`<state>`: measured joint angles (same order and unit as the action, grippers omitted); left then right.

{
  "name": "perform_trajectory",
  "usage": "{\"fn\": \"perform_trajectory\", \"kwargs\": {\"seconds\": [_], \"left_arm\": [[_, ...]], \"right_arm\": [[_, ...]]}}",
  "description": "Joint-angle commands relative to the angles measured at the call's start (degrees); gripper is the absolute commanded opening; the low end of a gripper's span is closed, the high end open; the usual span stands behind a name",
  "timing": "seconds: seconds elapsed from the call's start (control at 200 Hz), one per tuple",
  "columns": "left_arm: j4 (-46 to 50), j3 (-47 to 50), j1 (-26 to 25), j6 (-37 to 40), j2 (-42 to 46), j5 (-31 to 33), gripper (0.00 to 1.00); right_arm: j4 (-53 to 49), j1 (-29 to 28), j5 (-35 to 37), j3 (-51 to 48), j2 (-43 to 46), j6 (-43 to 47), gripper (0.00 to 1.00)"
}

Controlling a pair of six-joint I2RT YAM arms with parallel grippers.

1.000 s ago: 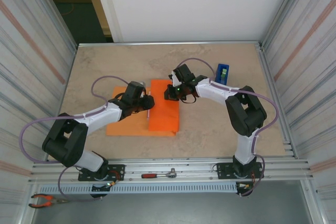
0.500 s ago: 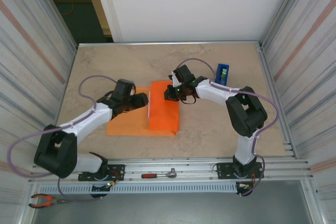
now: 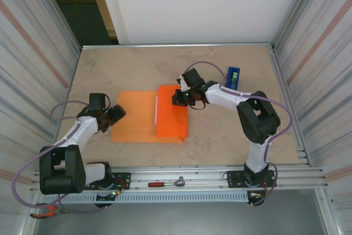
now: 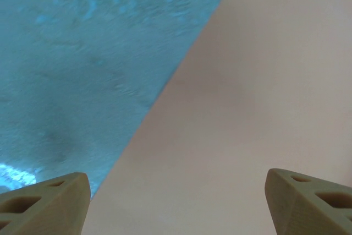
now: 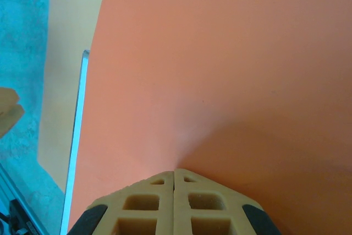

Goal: Wrap the gift box in paper
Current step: Second fold the wrapping paper around the gift box.

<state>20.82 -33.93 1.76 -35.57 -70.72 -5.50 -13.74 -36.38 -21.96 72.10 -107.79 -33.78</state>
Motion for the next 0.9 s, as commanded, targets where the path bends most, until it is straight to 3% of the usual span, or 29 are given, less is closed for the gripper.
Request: {"fn": "perform_trajectory", "kwargs": {"seconds": [0.0, 0.21, 0.526, 0.897], "left_arm": [[-0.10, 0.96, 0.53, 1.22, -1.93, -1.20, 0.83], [-4.27, 2.29, -0.32, 1.30, -6.56, -7.30, 0.80], [-10.66, 5.37, -12.66, -2.92, 0.02, -5.85, 0.80], [-20.09, -1.05, -12.04, 6.30, -7.17, -7.11, 0.83]], "right_arm": [[-5.63, -0.85, 4.96, -3.45, -4.50, 1.27, 0.00], [-5.55, -0.90, 4.79, -3.32, -4.45, 1.35, 0.00], [-5.53, -0.95, 4.56, -2.93, -4.40, 1.08, 0.00], [-5.77, -1.27, 4.58, -3.09, -4.55, 1.17, 0.00]]}}
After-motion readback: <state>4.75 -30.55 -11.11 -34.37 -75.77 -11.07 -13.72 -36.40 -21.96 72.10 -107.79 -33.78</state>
